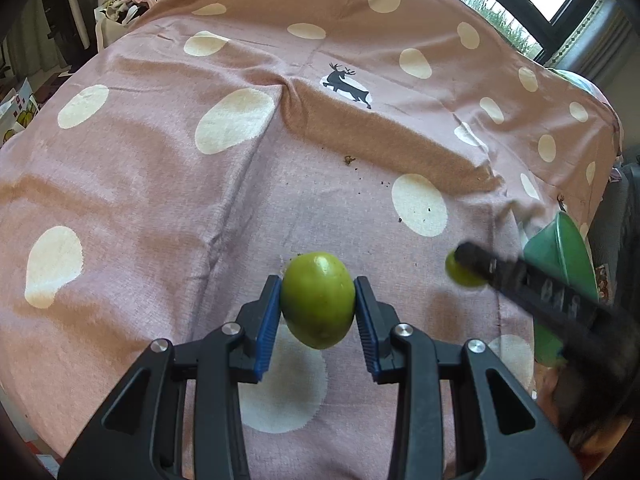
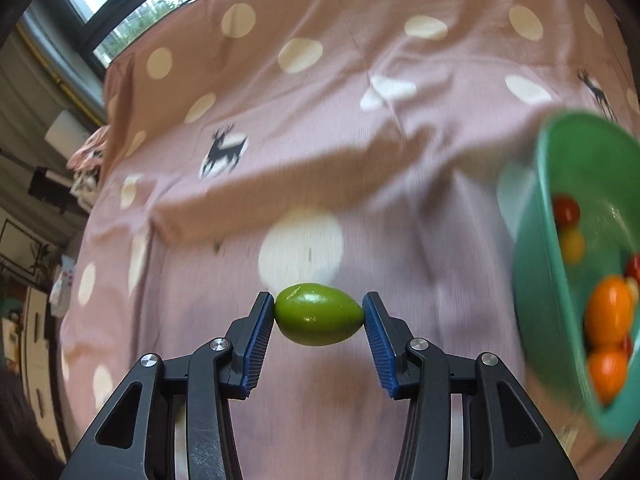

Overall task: Organize fruits
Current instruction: 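Carry the green apple into the bowl with the left gripper while the right gripper carries the lime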

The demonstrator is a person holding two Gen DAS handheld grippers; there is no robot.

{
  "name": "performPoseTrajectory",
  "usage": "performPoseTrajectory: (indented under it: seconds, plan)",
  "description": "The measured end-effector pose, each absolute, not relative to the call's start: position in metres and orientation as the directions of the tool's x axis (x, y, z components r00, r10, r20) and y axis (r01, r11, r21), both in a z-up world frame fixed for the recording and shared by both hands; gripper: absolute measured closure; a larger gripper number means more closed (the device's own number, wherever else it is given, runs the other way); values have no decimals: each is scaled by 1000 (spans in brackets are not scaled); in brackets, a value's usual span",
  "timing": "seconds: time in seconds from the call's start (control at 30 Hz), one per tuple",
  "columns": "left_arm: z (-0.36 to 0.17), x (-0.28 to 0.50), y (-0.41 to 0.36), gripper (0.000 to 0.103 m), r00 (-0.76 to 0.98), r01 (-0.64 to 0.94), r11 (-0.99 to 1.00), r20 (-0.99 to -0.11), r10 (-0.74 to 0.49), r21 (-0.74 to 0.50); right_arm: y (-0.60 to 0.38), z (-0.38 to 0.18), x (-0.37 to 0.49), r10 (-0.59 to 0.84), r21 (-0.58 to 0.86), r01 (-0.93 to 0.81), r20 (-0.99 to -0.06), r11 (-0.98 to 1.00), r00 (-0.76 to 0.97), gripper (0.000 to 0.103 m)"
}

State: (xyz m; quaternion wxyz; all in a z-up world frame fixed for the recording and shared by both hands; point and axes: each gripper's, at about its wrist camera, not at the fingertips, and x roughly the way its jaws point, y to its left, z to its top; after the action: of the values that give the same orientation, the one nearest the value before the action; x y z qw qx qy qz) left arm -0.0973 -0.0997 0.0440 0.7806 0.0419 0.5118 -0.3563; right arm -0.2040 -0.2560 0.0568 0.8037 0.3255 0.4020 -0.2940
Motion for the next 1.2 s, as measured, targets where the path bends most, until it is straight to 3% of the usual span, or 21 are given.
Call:
performPoseTrajectory:
  seconds: [1.2]
  plan:
    - [116,-166,-97,67,427,728,662,-638,-641,-178,-221,133,-271,-377,298,669,-640,681,670,55]
